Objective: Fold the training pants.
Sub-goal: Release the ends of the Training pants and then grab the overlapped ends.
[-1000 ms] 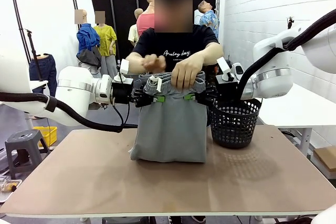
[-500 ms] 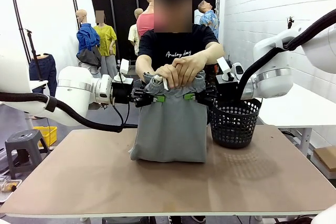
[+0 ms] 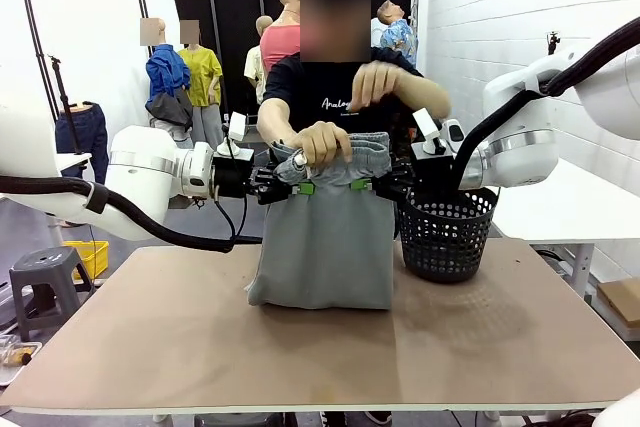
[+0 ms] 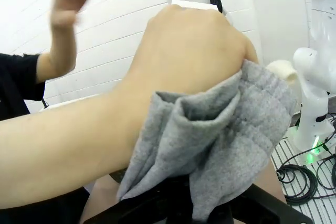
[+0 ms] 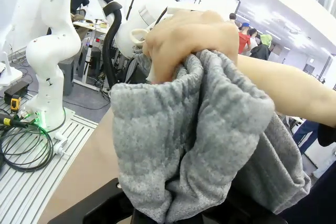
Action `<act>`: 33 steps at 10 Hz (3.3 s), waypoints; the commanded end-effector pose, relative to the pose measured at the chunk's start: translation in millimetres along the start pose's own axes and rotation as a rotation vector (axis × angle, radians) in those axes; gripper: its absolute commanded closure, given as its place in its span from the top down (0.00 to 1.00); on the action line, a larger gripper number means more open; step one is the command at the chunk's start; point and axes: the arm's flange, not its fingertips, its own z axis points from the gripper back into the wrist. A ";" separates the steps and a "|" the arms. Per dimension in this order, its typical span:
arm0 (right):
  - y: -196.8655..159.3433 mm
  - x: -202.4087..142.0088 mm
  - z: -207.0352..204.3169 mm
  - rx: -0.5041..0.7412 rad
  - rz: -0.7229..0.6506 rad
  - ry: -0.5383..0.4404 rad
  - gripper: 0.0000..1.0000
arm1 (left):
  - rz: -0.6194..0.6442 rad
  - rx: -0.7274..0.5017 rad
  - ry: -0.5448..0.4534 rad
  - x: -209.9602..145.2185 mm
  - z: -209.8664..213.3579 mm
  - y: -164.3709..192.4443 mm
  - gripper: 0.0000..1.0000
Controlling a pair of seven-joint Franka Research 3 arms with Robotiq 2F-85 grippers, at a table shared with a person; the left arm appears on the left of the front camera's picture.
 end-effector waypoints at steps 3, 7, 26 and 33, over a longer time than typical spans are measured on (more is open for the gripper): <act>1.5 1.4 -1.3 0.004 0.001 -0.002 0.00 | -0.008 0.009 -0.001 3.4 0.8 -0.8 0.00; 1.5 1.4 -1.3 0.004 0.001 -0.002 0.00 | -0.008 0.009 -0.001 3.4 0.8 -0.8 0.00; -6.1 -4.1 0.6 -0.029 -0.066 0.023 1.00 | 0.023 0.007 -0.063 -4.4 9.2 -3.9 1.00; -7.1 -4.2 6.9 -0.096 -0.087 0.064 1.00 | 0.040 0.075 -0.046 -13.7 7.9 -8.1 1.00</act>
